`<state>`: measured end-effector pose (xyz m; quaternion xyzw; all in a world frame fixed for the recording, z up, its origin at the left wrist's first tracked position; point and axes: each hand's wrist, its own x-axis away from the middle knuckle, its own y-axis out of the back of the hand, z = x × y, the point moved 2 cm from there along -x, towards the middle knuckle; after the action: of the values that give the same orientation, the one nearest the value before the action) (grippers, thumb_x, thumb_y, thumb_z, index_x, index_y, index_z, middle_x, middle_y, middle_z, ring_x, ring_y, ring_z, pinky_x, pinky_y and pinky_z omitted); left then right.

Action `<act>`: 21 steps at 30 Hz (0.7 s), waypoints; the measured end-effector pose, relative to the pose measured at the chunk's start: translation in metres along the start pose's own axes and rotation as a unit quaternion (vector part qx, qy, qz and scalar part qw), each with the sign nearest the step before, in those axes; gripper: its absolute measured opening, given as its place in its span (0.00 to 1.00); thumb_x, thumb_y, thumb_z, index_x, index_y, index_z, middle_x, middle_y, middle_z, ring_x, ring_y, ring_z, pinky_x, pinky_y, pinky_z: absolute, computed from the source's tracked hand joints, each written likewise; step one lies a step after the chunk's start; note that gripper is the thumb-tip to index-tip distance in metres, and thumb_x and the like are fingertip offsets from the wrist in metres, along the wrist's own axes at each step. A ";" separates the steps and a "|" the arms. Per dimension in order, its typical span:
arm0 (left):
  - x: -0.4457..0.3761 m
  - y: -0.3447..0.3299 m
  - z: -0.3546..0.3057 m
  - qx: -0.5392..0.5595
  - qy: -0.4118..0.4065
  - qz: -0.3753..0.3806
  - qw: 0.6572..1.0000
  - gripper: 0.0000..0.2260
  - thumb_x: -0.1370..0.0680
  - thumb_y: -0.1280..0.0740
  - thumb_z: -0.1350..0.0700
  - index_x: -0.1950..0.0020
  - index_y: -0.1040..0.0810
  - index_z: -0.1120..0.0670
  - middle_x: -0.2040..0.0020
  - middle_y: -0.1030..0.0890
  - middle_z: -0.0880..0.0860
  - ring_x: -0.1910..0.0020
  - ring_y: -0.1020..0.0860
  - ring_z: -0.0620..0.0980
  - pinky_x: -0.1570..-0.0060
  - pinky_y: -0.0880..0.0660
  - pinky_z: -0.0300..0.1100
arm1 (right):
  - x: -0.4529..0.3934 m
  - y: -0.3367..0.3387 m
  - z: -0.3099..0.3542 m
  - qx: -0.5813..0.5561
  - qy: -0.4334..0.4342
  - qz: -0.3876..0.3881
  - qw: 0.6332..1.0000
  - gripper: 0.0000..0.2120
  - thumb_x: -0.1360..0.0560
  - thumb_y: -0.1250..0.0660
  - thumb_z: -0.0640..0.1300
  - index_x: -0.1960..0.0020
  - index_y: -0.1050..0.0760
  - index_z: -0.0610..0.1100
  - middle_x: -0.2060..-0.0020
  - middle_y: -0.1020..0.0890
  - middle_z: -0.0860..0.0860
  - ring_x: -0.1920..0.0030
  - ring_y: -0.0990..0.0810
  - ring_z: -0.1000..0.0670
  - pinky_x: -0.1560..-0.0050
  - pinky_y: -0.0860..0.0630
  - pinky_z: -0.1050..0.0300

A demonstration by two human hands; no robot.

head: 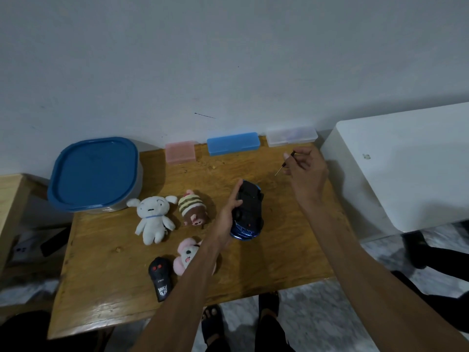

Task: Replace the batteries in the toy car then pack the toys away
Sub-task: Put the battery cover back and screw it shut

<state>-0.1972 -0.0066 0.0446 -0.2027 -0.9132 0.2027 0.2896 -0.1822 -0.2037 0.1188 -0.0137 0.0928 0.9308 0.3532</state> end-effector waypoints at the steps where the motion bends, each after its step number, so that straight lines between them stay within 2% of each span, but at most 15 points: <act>1: -0.001 0.000 0.000 -0.021 0.001 0.002 1.000 0.26 0.17 0.41 0.59 0.22 0.35 0.37 0.21 0.34 0.51 0.28 0.29 0.60 0.30 0.29 0.59 | 0.000 0.000 0.000 -0.002 -0.002 0.000 1.000 0.08 0.24 0.26 0.40 0.47 0.23 0.43 0.60 0.17 0.44 0.61 0.15 0.48 0.63 0.17 0.57; 3: -0.002 0.003 0.000 -0.065 -0.010 0.002 0.998 0.28 0.18 0.39 0.62 0.24 0.33 0.35 0.21 0.35 0.50 0.26 0.30 0.56 0.28 0.30 0.57 | 0.000 -0.001 -0.001 -0.004 -0.004 -0.002 1.000 0.08 0.24 0.26 0.40 0.47 0.22 0.42 0.60 0.17 0.46 0.62 0.15 0.50 0.64 0.18 0.59; 5: -0.003 0.005 0.002 -0.074 -0.014 -0.008 0.997 0.30 0.20 0.33 0.66 0.28 0.27 0.34 0.23 0.31 0.49 0.29 0.27 0.53 0.31 0.26 0.53 | 0.001 -0.001 -0.001 0.003 -0.003 -0.004 1.000 0.09 0.24 0.26 0.40 0.46 0.22 0.42 0.61 0.17 0.48 0.63 0.15 0.52 0.64 0.18 0.60; 9: -0.004 0.007 0.004 -0.129 -0.023 -0.059 0.990 0.32 0.26 0.26 0.66 0.34 0.23 0.32 0.30 0.25 0.48 0.42 0.19 0.52 0.50 0.18 0.46 | 0.000 0.000 -0.001 0.003 -0.009 -0.007 1.000 0.09 0.24 0.26 0.40 0.46 0.22 0.42 0.60 0.17 0.49 0.62 0.15 0.52 0.64 0.17 0.60; 10: -0.005 0.006 0.004 -0.158 -0.036 -0.068 0.984 0.32 0.26 0.25 0.65 0.33 0.24 0.31 0.31 0.25 0.49 0.44 0.19 0.51 0.51 0.17 0.47 | 0.000 0.001 -0.002 0.003 -0.012 -0.008 1.000 0.09 0.24 0.26 0.40 0.45 0.22 0.42 0.60 0.17 0.48 0.62 0.15 0.51 0.64 0.17 0.59; 12: -0.008 0.004 0.005 -0.230 -0.070 -0.084 0.967 0.32 0.26 0.24 0.63 0.30 0.25 0.34 0.31 0.25 0.51 0.42 0.20 0.54 0.45 0.18 0.54 | -0.001 0.001 -0.004 0.004 -0.018 -0.009 1.000 0.10 0.24 0.26 0.40 0.45 0.22 0.41 0.59 0.16 0.47 0.61 0.15 0.50 0.63 0.17 0.58; 14: -0.011 -0.002 0.007 -0.342 -0.095 -0.126 0.926 0.31 0.25 0.24 0.58 0.27 0.28 0.37 0.33 0.28 0.56 0.38 0.25 0.58 0.39 0.21 0.56 | -0.002 0.002 -0.007 0.006 -0.027 -0.006 1.000 0.11 0.24 0.26 0.40 0.44 0.22 0.42 0.59 0.16 0.47 0.62 0.15 0.51 0.63 0.17 0.59; 17: -0.016 -0.011 0.012 -0.505 -0.095 -0.189 0.837 0.30 0.24 0.26 0.47 0.25 0.33 0.34 0.35 0.33 0.58 0.35 0.34 0.58 0.36 0.29 0.51 | -0.003 0.003 -0.014 0.005 -0.046 0.006 0.999 0.11 0.24 0.27 0.40 0.42 0.22 0.43 0.58 0.15 0.47 0.62 0.14 0.50 0.62 0.17 0.59; 19: -0.019 -0.019 0.017 -0.567 -0.078 -0.206 0.793 0.30 0.23 0.28 0.43 0.24 0.36 0.32 0.32 0.34 0.57 0.33 0.36 0.58 0.35 0.32 0.51 | -0.003 0.004 -0.020 -0.007 -0.064 0.014 0.998 0.10 0.24 0.27 0.40 0.44 0.20 0.43 0.59 0.15 0.48 0.62 0.14 0.50 0.61 0.17 0.57; 21: -0.024 -0.028 0.024 -0.599 -0.066 -0.227 0.765 0.30 0.22 0.29 0.43 0.23 0.37 0.33 0.30 0.35 0.57 0.32 0.37 0.58 0.34 0.32 0.52 | -0.004 0.006 -0.026 -0.026 -0.091 0.018 0.995 0.08 0.24 0.27 0.40 0.45 0.20 0.43 0.58 0.15 0.48 0.63 0.14 0.50 0.62 0.17 0.59</act>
<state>-0.2007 -0.0475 0.0296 -0.1078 -0.8853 -0.4441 0.0859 -0.1838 -0.2155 0.0942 0.0634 0.0358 0.9365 0.3429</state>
